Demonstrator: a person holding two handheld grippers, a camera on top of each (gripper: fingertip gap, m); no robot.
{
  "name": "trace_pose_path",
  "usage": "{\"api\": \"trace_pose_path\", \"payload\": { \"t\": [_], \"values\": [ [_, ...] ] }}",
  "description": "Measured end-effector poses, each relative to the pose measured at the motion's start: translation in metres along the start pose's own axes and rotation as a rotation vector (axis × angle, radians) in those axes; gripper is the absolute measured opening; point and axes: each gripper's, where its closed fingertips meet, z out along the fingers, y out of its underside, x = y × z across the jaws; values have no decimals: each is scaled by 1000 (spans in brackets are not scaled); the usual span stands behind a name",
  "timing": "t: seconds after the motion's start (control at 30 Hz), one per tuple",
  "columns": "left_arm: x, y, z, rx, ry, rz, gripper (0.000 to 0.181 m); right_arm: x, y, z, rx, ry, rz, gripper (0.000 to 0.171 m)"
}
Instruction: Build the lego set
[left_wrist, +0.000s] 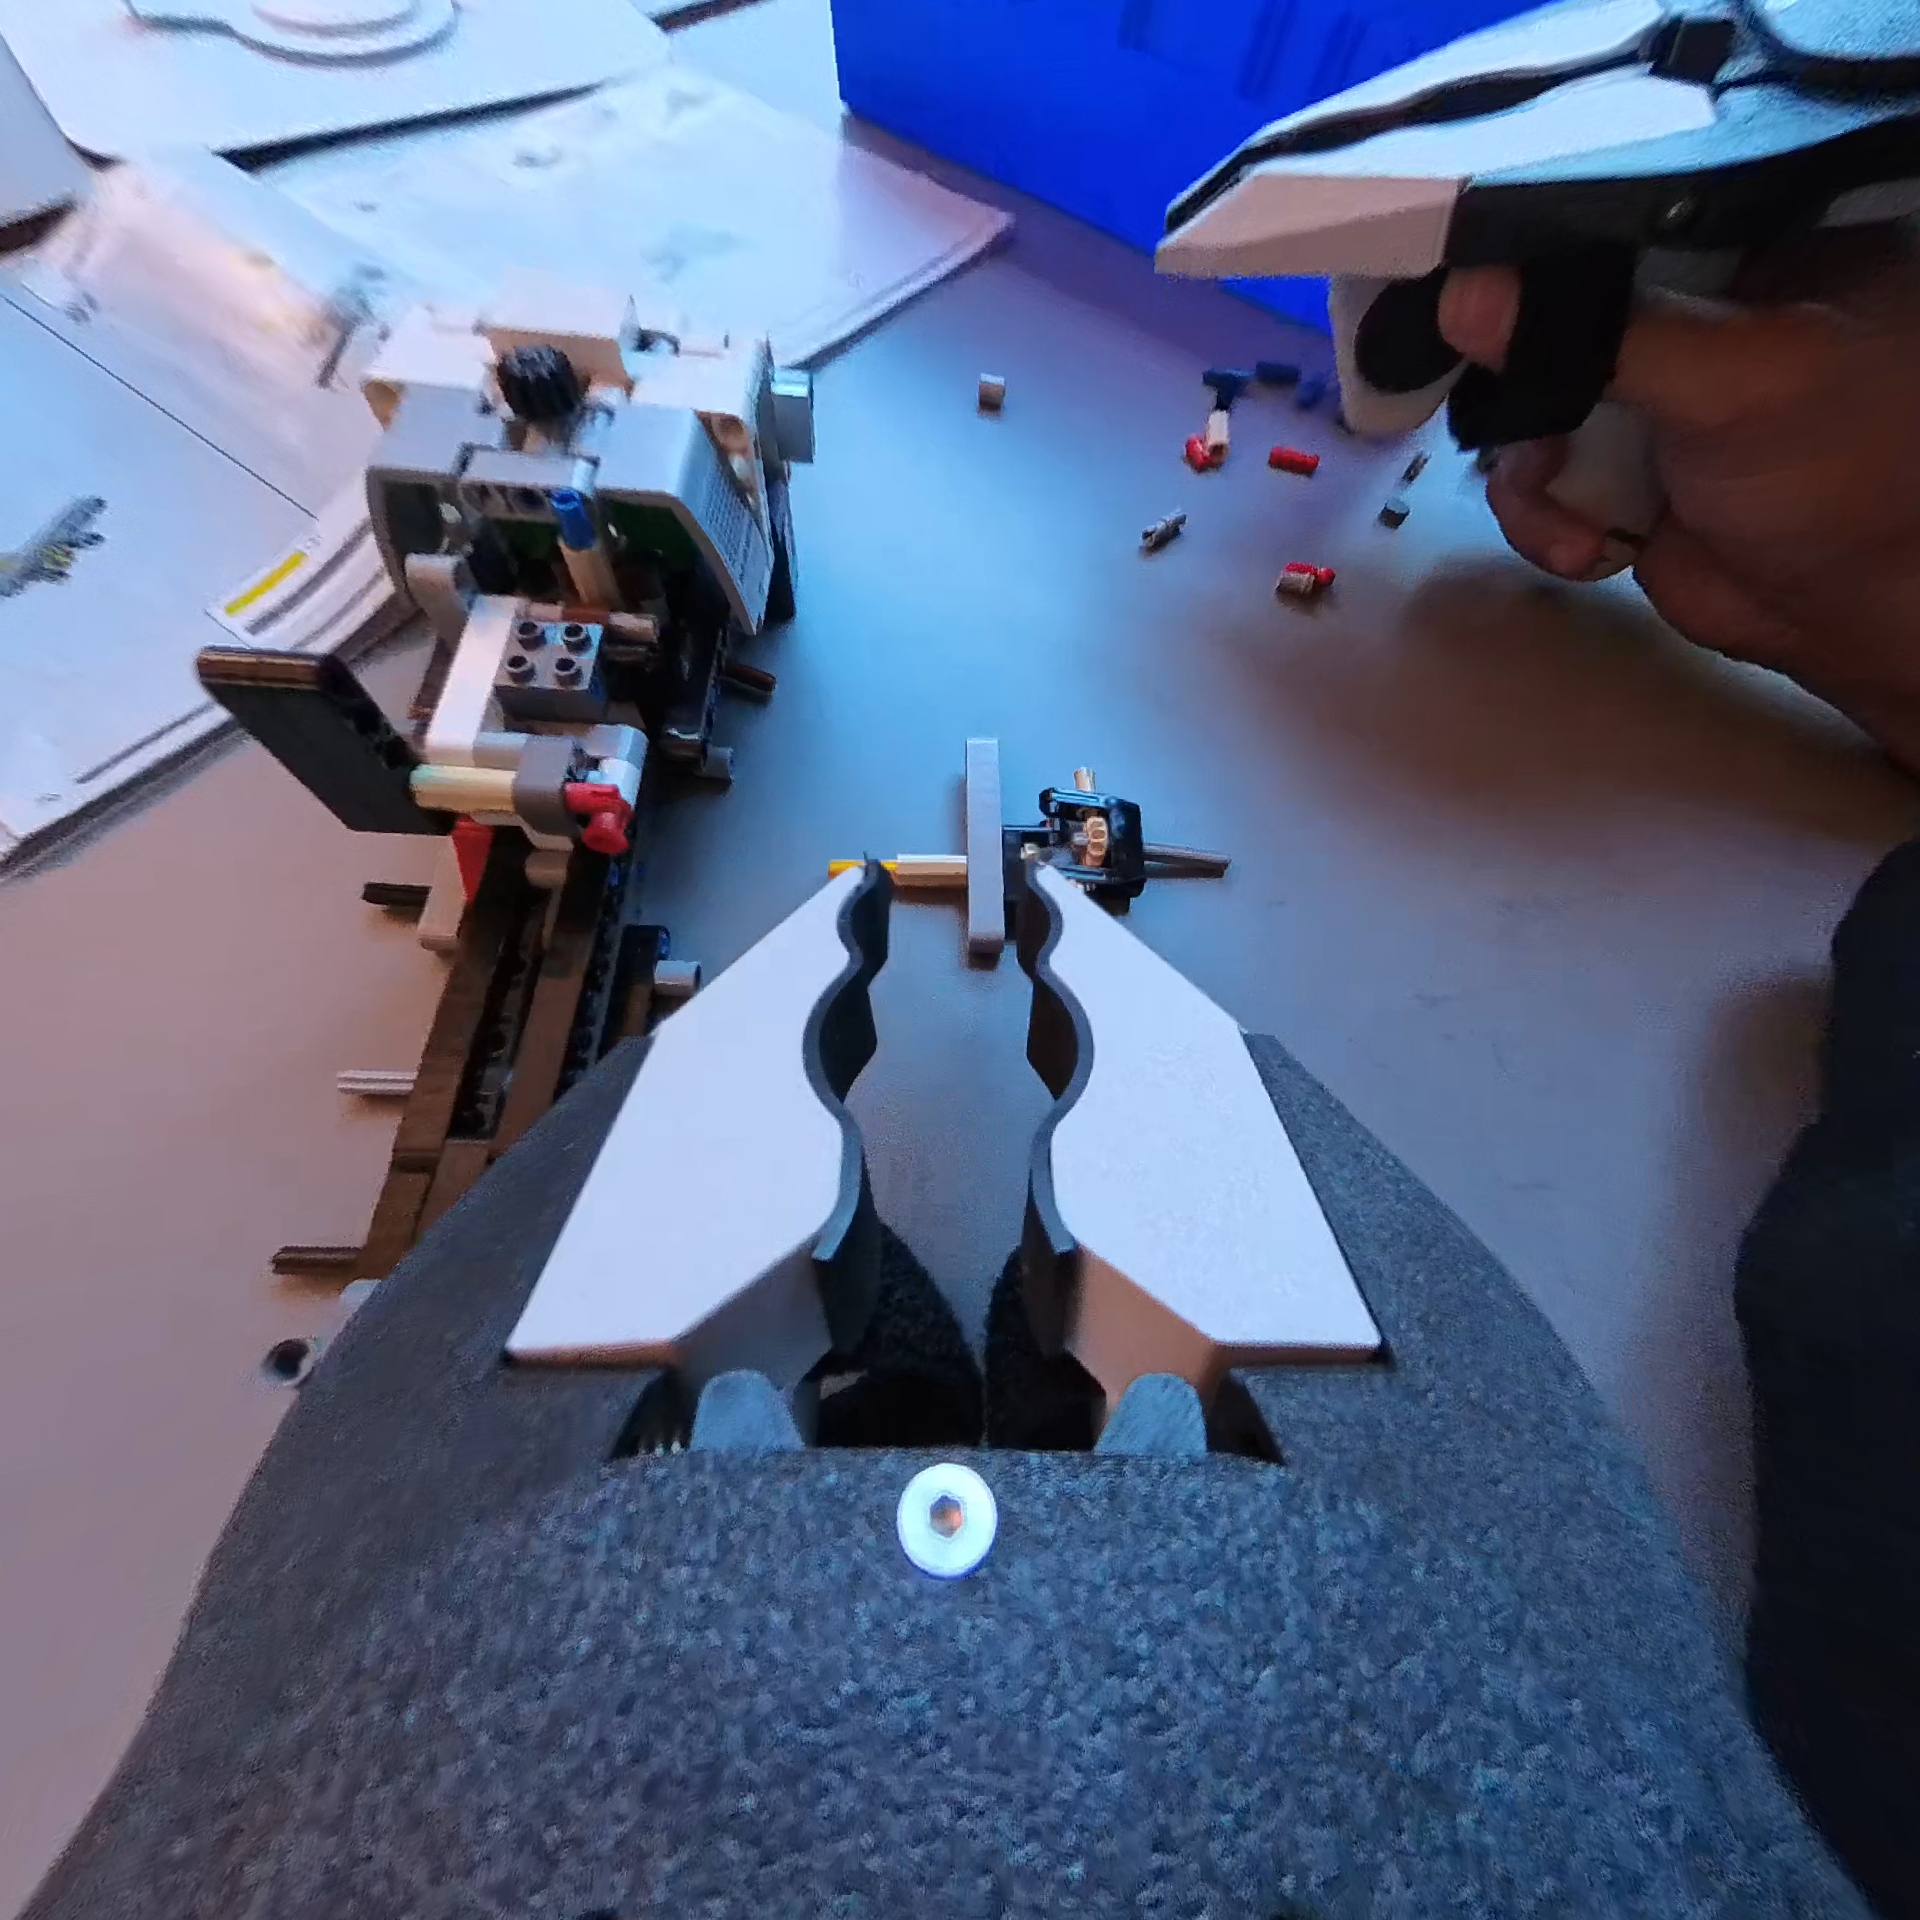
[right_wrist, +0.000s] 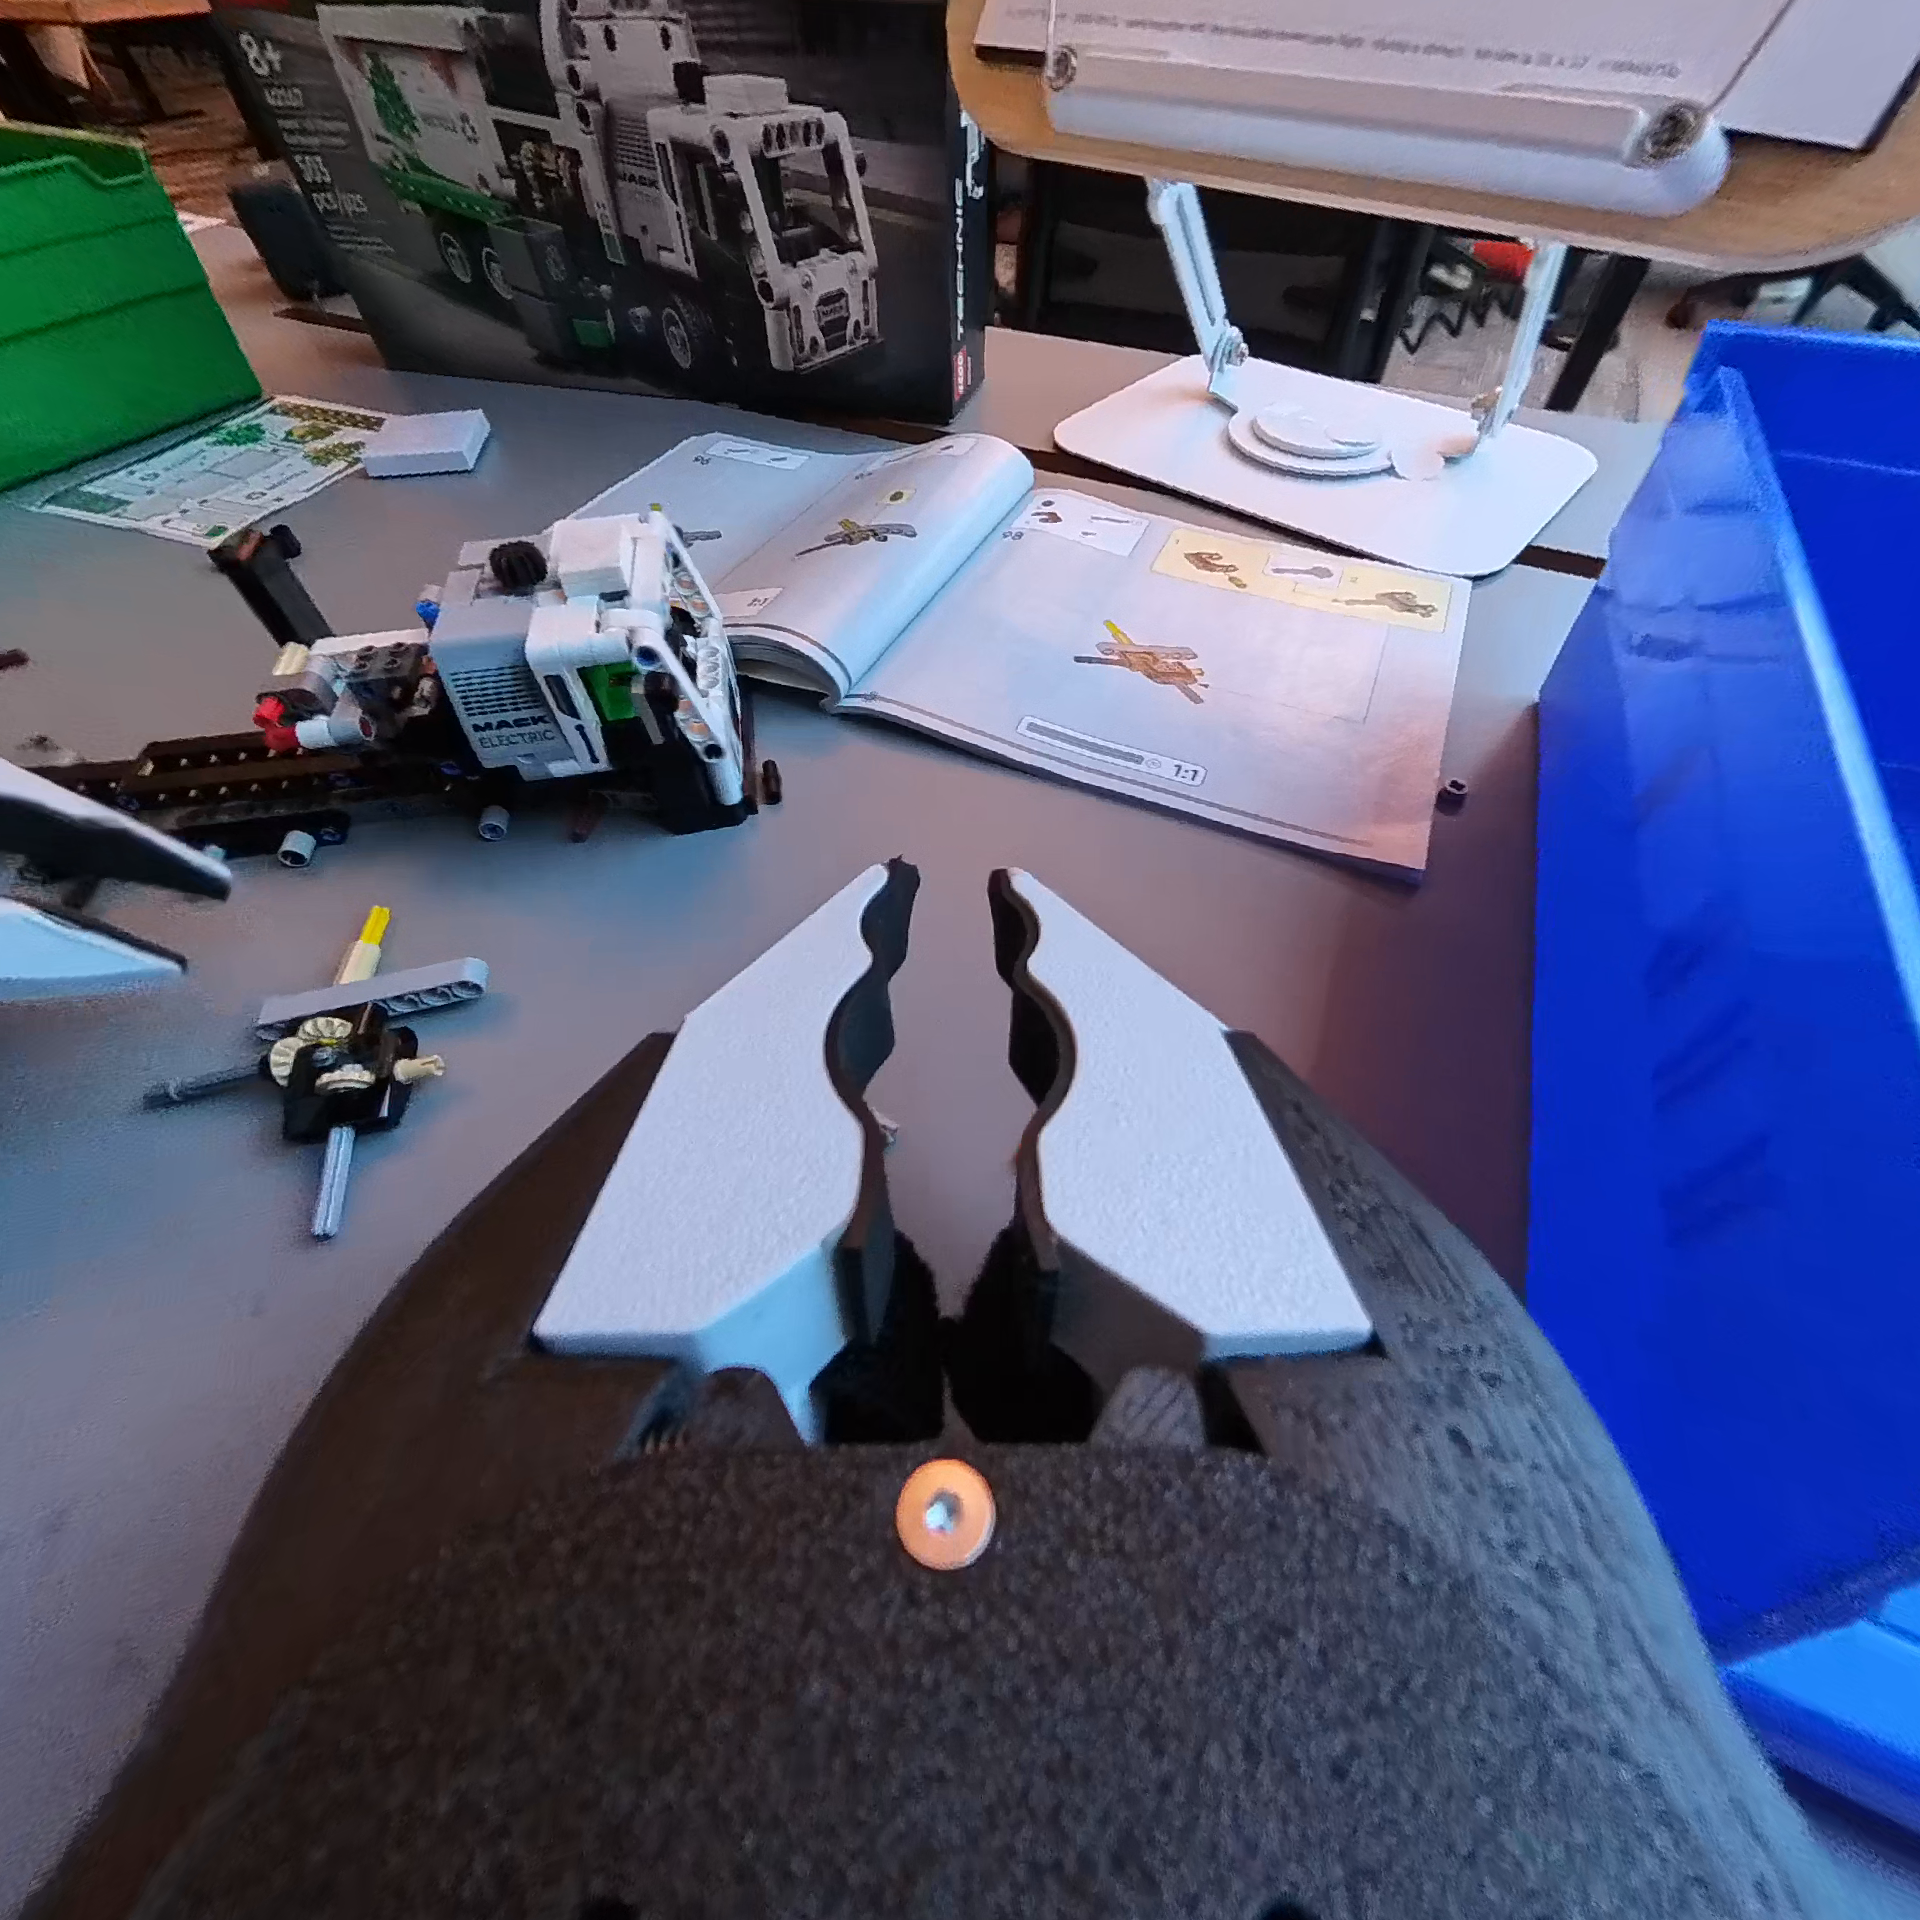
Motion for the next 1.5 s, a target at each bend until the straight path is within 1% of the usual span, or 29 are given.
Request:
{"api": "trace_pose_path", "payload": {
  "t": [0.2,0.33,0.43,0.5,0.57,0.63,0.7,0.83,1.0,1.07,1.13,1.37,1.5],
  "values": [
    [14,1,-18,63,-12,3,23,-12,0,3,-10,8,-87,14],
    [20,17,-32,24,-30,17,24,-27,-6,1,-7,-8,-103,15],
    [20,24,-35,4,-37,13,23,-43,-4,-3,-36,-44,-113,14],
    [22,28,-31,-33,-15,14,23,-70,12,-8,-129,-169,-104,15],
    [20,28,-24,-57,-14,38,23,-94,39,-16,-261,-272,-124,18],
    [19,25,-16,-71,-8,68,22,-114,58,-25,-326,-324,-153,18],
    [18,26,-8,-104,-5,98,22,-126,66,-28,-355,-329,-186,18],
    [21,32,4,-174,9,172,18,-129,65,-18,-361,-280,-260,15],
    [22,33,7,-185,-9,222,3,-140,72,-13,-412,-372,-243,16],
    [21,33,7,-185,-16,225,3,-142,71,-12,-405,-382,-248,14],
    [20,32,8,-185,-20,222,3,-140,71,-12,-410,-374,-255,4],
    [21,32,9,-189,10,186,2,-140,72,-16,-427,-372,-210,4],
    [24,32,9,-191,29,204,2,-138,71,-13,-421,-329,-158,3]
  ]
}}
